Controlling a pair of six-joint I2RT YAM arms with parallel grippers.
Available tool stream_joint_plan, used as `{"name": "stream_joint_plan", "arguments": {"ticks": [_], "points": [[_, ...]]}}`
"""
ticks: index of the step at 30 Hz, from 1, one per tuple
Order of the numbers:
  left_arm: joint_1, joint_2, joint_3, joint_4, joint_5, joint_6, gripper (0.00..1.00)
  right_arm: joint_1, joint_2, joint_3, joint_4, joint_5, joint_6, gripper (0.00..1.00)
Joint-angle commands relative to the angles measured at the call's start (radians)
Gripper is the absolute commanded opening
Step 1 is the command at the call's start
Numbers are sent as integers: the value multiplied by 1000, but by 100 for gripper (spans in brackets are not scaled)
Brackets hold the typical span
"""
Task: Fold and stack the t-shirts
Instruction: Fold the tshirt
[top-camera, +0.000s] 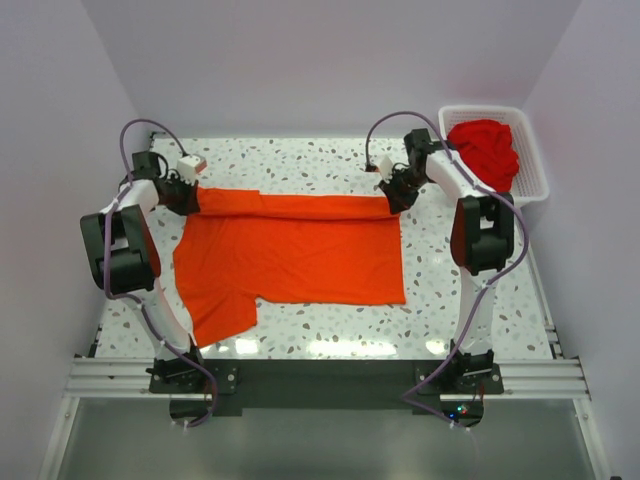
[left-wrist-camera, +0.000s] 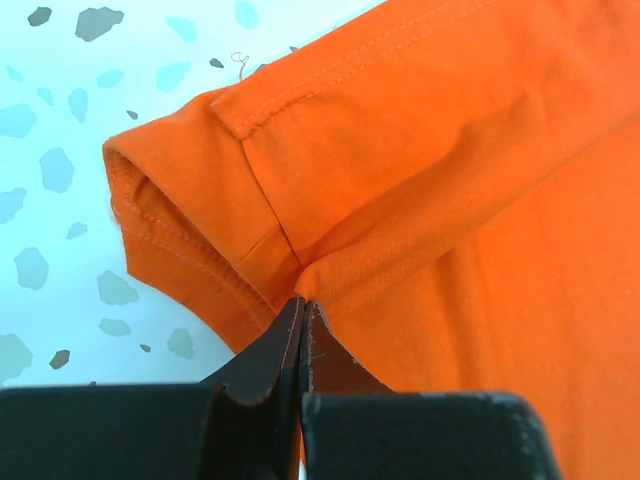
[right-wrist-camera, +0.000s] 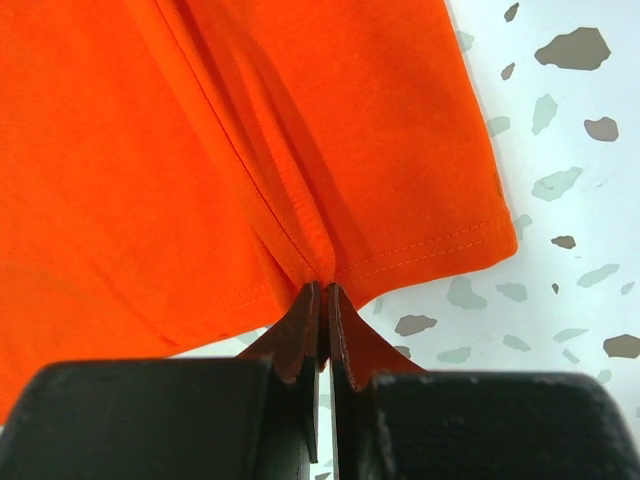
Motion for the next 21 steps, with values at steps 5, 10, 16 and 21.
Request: {"name": "stream_joint_plan", "arguments": {"ticks": [5, 10, 16, 21], "points": [[-2, -31, -24, -24, -3, 47, 0, 5, -4, -8, 21, 60, -28, 0], [-14, -10, -32, -20, -20, 39, 0, 2, 8, -2, 20, 72, -36, 0], [-13, -53, -33, -9, -12, 11, 0, 3, 19, 34, 12, 68, -33, 0], [-13, -100, -39, -38, -11, 17, 0, 3, 21, 62, -6, 63, -46, 0]]}}
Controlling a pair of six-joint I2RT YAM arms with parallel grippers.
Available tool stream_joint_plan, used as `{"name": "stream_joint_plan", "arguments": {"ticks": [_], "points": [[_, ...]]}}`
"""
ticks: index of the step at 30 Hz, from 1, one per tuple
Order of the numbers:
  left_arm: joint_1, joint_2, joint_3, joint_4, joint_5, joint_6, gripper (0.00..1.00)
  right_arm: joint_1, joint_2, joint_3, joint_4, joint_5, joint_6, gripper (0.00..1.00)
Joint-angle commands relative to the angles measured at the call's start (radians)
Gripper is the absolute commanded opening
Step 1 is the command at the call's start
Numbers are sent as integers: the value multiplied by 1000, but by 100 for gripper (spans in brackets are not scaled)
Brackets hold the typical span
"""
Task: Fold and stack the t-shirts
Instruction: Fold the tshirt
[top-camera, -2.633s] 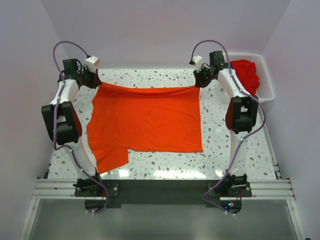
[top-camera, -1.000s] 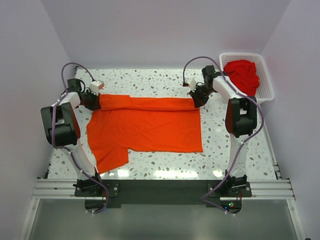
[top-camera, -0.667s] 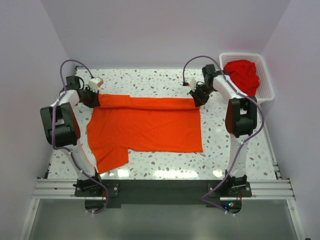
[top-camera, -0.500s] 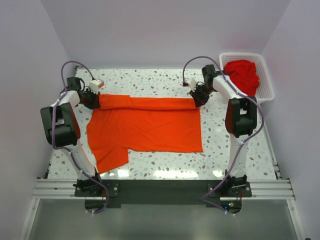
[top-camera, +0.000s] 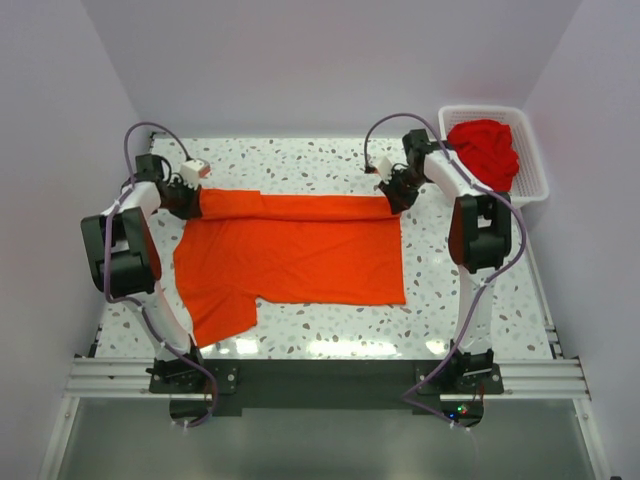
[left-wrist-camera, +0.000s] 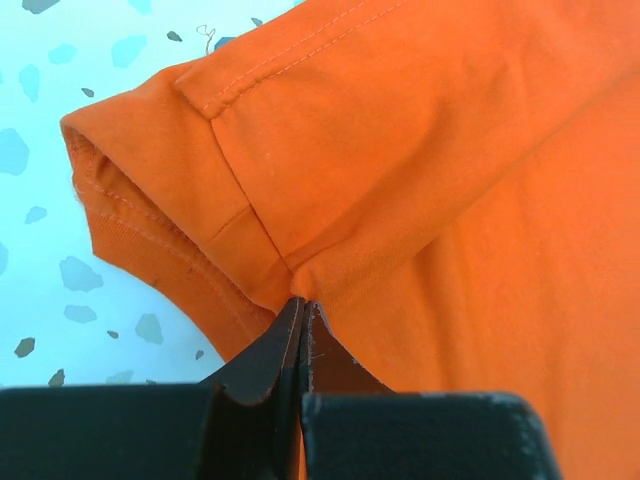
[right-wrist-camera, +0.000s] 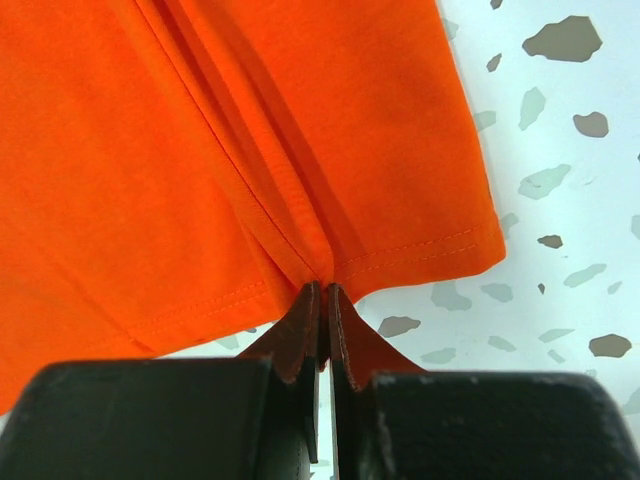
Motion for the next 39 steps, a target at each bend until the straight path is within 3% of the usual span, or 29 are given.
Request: {"name": "stream_joint_plan", "arguments": {"ticks": [1, 4, 7, 10, 11, 14, 15, 17, 20, 24, 27, 31, 39], "points": [[0, -85, -19, -10, -4, 7, 0, 1, -6, 45, -15, 19, -38, 0], [2, -54, -28, -21, -16, 21, 0, 1, -7, 19, -15, 36, -70, 0], [2, -5, -1, -64, -33, 31, 0, 1, -9, 10, -21, 45, -92, 12], [0, 10, 30, -118, -8, 65, 14, 1, -12, 19, -41, 47, -115, 25], [2, 12, 55, -135, 14, 77, 22, 1, -12, 23, -58, 45, -121, 38], [11, 20, 127, -185, 68, 74, 31, 1, -17, 71, -117, 25, -138, 47], [17, 30, 180, -199, 93, 54, 33, 1, -18, 104, -153, 2, -138, 58], [15, 50, 240, -210, 116, 33, 39, 2, -14, 175, -179, -30, -128, 65], [12, 102, 352, -190, 145, -56, 48, 14, 19, 252, -171, -91, -30, 65], [-8, 223, 498, -155, 124, -179, 48, 99, 95, 394, -150, -139, 110, 59], [-26, 292, 582, -141, 95, -238, 48, 161, 126, 396, -40, -154, 231, 56], [-40, 339, 616, -133, 50, -259, 49, 215, 131, 326, 269, -196, 469, 58], [-49, 398, 612, -135, 36, -274, 49, 271, 221, 309, 634, -303, 843, 63]]}}
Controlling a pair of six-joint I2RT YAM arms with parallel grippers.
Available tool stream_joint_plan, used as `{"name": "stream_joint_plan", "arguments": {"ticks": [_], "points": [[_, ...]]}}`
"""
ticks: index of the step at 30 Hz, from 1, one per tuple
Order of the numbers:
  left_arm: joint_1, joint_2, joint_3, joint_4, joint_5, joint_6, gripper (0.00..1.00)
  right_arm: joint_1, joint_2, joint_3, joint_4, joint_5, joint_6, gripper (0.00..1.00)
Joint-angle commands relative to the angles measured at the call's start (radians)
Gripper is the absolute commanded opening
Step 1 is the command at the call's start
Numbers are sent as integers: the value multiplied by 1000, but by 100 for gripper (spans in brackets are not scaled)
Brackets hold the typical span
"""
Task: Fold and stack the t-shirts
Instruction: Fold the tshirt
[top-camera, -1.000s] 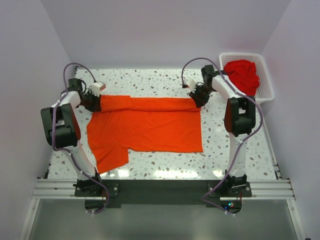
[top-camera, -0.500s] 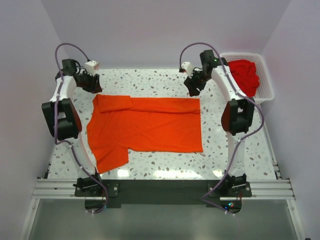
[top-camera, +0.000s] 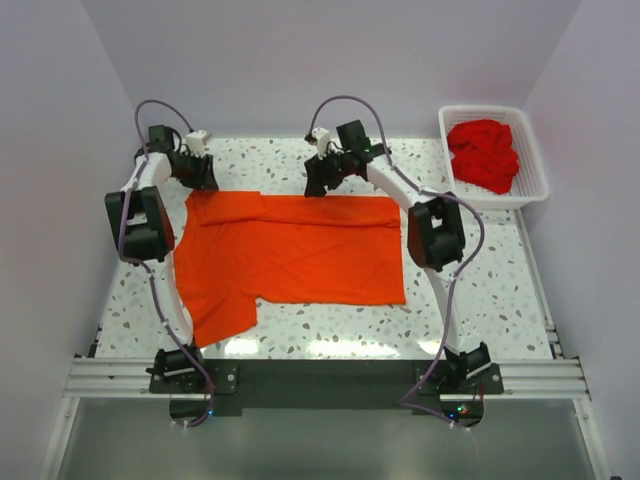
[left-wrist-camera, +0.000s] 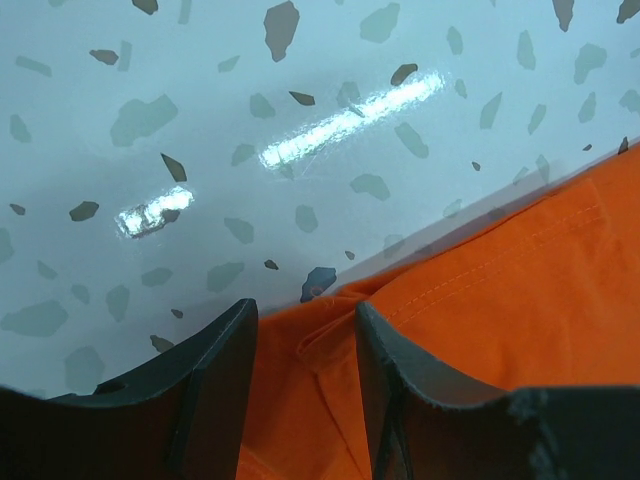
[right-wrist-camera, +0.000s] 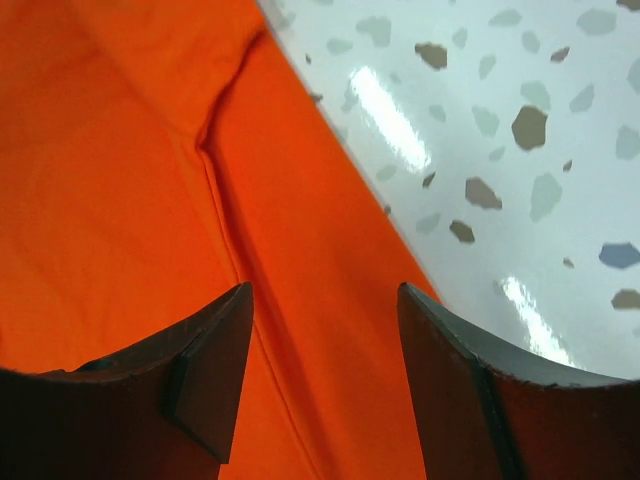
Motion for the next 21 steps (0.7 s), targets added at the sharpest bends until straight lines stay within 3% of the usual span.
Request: {"name": "stream_joint_plan", "arguments": {"ticks": [1, 5, 9, 21], "points": [[1, 11, 32, 12, -8, -31, 49, -4, 42, 17, 271, -80, 310, 63], [1, 11, 13, -7, -1, -20, 46, 13, 96, 77, 305, -105, 371, 63], [1, -15, -3, -10, 27, 2, 39, 12, 84, 54, 282, -106, 306, 63], [0, -90, -71, -27, 74, 31, 38, 13, 36, 0, 225, -106, 246, 63]]}}
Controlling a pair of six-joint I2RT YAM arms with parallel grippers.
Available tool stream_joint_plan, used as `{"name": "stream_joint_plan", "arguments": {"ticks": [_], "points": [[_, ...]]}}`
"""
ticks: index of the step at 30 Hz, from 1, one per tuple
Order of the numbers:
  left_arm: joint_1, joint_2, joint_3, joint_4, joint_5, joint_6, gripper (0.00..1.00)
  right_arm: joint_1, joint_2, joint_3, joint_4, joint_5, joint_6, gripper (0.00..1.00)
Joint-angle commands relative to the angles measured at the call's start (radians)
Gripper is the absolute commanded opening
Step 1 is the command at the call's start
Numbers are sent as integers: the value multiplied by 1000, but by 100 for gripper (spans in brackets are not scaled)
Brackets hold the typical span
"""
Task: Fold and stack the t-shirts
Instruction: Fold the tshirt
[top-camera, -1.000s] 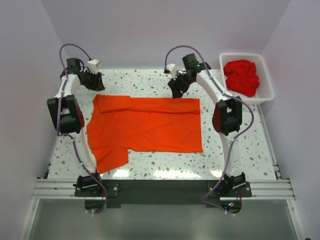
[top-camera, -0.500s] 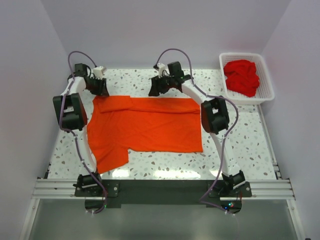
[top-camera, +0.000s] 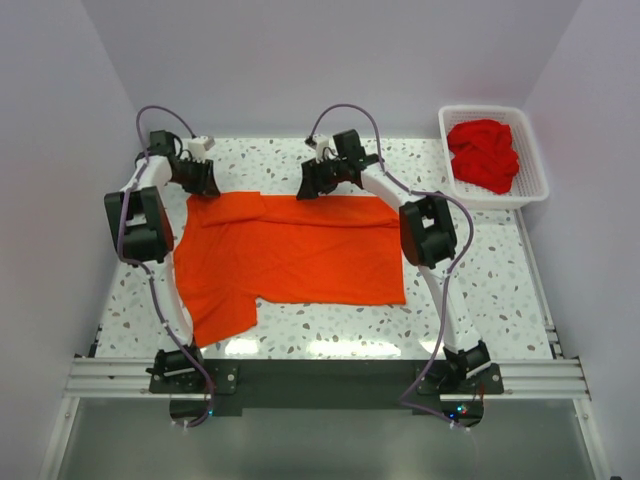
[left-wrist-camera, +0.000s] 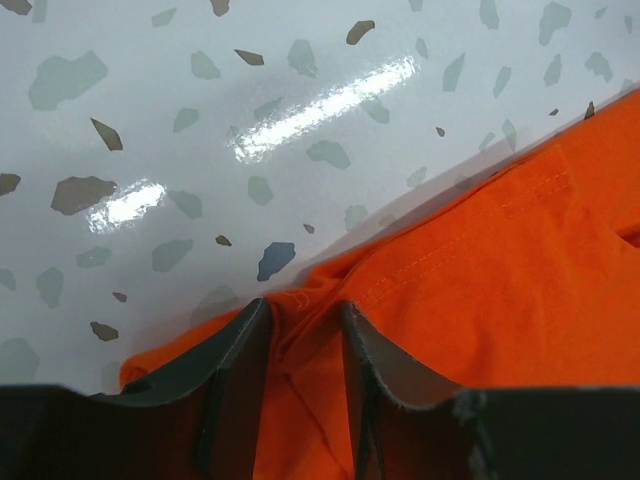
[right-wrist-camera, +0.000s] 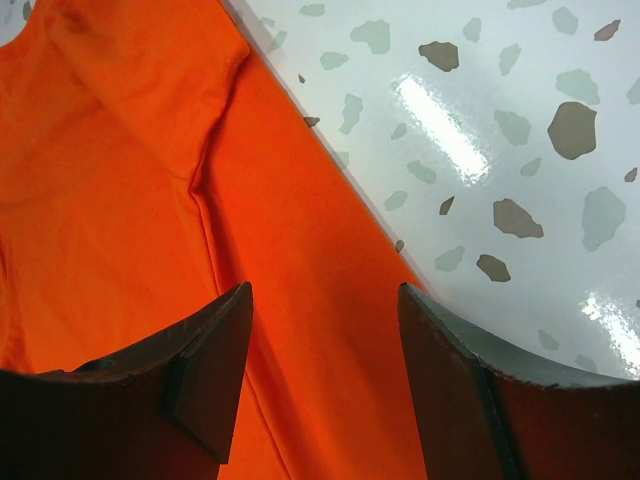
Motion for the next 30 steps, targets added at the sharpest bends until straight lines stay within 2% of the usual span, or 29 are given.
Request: {"name": "stream_joint_plan", "arguments": {"ticks": [1, 13, 30], "points": [[1, -86, -24, -9, 27, 30, 40, 4, -75, 7, 11, -34, -24, 63], [2, -142, -80, 44, 5, 26, 41, 4, -80, 3, 11, -48, -21, 63], [4, -66, -21, 27, -53, 7, 39, 4, -72, 14, 4, -49, -31, 63]]}}
